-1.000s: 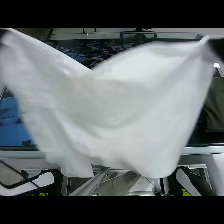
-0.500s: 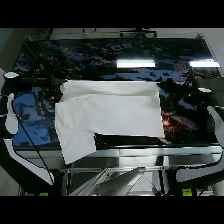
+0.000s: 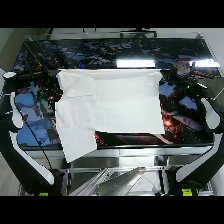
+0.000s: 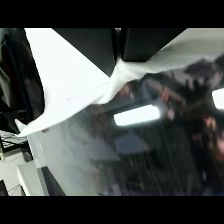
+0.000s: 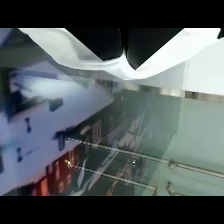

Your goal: Fold the shirts.

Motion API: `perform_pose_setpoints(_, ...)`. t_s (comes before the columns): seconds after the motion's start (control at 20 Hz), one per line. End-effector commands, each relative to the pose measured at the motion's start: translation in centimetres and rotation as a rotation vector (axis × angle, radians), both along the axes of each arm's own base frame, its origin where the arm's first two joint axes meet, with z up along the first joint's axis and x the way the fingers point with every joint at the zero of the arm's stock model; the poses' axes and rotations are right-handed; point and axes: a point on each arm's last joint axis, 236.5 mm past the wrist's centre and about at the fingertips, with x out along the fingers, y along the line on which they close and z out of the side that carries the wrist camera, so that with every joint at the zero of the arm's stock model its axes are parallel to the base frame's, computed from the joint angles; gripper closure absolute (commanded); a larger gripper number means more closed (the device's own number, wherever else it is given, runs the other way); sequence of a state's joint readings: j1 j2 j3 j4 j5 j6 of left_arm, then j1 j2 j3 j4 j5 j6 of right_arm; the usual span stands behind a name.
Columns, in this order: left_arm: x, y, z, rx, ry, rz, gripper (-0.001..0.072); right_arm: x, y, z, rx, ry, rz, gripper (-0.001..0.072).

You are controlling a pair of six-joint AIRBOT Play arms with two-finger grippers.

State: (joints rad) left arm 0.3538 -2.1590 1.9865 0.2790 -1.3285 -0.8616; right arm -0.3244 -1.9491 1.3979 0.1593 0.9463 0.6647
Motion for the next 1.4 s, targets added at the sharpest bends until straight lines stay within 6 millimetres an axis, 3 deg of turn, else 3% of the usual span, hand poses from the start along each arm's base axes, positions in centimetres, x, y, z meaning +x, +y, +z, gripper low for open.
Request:
perform_pose_setpoints(0.0,1.8,-0.2,1.7,0.038,-0.078,0.024,0.0688,0.4,-0.1,-0.9,0.011,0.008,0.004,0.0693)
perform_pose_setpoints(0.25,0.3,0.6,-3.8,0.153,0.034,0.009,0.0691,-0.6,0.5,-3.6,-0.005,0.067,0.053,0.0692)
perform_pose_setpoints(0.45,-2.6,0.8,-4.5,0.131,0.113,-0.079,0.0701,-2.2,0.8,-4.5,-0.027,0.101,0.125,0.0692)
perform_pose_setpoints(0.65,-5.4,2.8,-7.4,0.205,0.288,-0.097,0.0702,-3.8,0.7,-5.9,-0.058,0.157,0.179,0.0692)
perform_pose_setpoints(0.85,-6.5,1.7,-8.7,0.264,0.341,-0.150,0.0701,-6.0,1.6,-8.1,-0.124,0.244,0.271,0.0692)
perform_pose_setpoints(1.15,-7.7,1.1,-10.9,0.380,0.420,-0.185,0.0701,-6.5,2.5,-8.5,-0.144,0.252,0.304,0.0692)
perform_pose_setpoints(1.35,-8.3,0.4,-10.9,0.371,0.456,-0.201,0.0700,-7.3,2.8,-8.9,-0.161,0.264,0.343,0.0687)
